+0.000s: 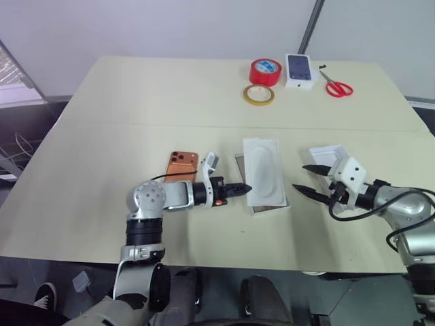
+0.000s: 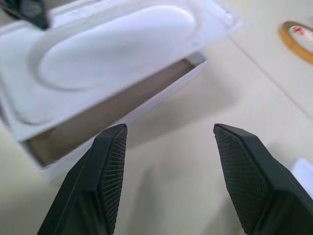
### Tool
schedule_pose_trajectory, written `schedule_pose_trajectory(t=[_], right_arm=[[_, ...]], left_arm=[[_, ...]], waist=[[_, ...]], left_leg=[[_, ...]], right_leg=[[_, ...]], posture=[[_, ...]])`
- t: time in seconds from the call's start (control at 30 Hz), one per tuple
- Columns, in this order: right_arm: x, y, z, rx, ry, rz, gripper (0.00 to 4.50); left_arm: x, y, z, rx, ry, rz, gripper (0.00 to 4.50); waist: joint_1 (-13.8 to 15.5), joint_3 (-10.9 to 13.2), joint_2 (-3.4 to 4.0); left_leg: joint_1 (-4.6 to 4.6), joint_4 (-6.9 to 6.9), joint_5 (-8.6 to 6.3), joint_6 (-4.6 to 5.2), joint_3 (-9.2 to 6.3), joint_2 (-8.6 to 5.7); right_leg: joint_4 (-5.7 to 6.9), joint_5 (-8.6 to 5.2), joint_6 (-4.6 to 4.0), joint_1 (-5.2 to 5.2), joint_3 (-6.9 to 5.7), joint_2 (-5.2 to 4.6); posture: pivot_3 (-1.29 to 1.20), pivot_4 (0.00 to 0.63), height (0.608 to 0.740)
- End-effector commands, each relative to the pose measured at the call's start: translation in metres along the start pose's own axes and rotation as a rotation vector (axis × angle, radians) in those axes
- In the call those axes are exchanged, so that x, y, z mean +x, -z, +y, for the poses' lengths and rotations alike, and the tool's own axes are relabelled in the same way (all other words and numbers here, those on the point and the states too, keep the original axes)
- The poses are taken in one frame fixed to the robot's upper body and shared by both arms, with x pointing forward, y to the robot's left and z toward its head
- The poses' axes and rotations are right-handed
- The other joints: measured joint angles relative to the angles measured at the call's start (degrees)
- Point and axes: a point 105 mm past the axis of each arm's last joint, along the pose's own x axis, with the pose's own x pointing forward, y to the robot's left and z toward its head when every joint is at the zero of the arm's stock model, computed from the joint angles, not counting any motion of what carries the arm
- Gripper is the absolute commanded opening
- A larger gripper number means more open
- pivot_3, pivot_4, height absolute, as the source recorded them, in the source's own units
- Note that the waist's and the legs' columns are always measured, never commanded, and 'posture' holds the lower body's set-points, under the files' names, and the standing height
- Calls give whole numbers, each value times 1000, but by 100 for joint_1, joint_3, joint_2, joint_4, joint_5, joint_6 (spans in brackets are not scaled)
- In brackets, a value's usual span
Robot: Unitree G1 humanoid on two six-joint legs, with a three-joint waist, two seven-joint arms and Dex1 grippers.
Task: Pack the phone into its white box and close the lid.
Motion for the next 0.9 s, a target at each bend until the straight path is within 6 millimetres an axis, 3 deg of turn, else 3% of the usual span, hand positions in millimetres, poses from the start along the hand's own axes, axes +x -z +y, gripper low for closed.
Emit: schedule_pose_trajectory(t=[0.03, 0.13, 0.27, 0.5, 0.6, 0.73, 0.87, 0.9], right_arm=[[-2, -6, -10, -54, 26, -16, 2914], [-1, -8, -16, -63, 42, -24, 2981], [1, -12, -21, -44, 62, -50, 2981], [18, -45, -15, 43, 60, -203, 2981], [29, -55, -6, 65, 31, -242, 2117], [51, -64, 21, 64, -41, -261, 135], [76, -55, 32, 2, -48, -189, 54], [82, -55, 35, -3, -57, -176, 54]], left_arm=[[-3, -1, -13, 38, 45, -7, 0], [-3, -4, -9, 14, 33, -26, 942], [-4, -3, -12, 38, 29, -19, 2926], [-9, -9, -29, 124, 80, -26, 2926], [-17, -13, -28, 234, 36, -40, 2975], [-38, -34, -9, 511, -152, -113, 2975], [-62, -50, 19, 765, -320, -145, 2975], [-69, -55, 24, 760, -340, -168, 2975]], waist=[[0, 0, 1], [0, 0, 1], [1, 0, 1], [-6, 0, 2], [-6, -1, 3], [-21, -2, 4], [-25, -2, 7], [-5, -1, 9]], left_leg=[[0, 0, 0, 0, 0, 0], [0, 0, 1, -1, 0, 0], [0, 1, 1, -2, 0, 0], [0, 0, 3, -5, 0, 4], [0, 0, 3, -6, 0, 3], [3, -5, 3, -10, 0, 4], [3, -16, 6, -14, 5, 3], [3, -16, 5, -14, 7, 3]], right_leg=[[0, 0, 0, 0, 0, 0], [0, 0, 0, 0, 0, 2], [0, 0, 0, 0, -1, 2], [0, 0, 0, -1, 0, 4], [0, 0, 0, -1, 0, 3], [-1, 0, 0, -1, 2, 0], [-1, -1, -2, -11, 7, -2], [-2, -1, -3, -14, 8, -7]], posture=[[0, 150, 728], [0, 150, 728], [0, 150, 728], [0, 150, 728], [0, 150, 728], [0, 150, 728], [0, 150, 728], [0, 150, 728]])
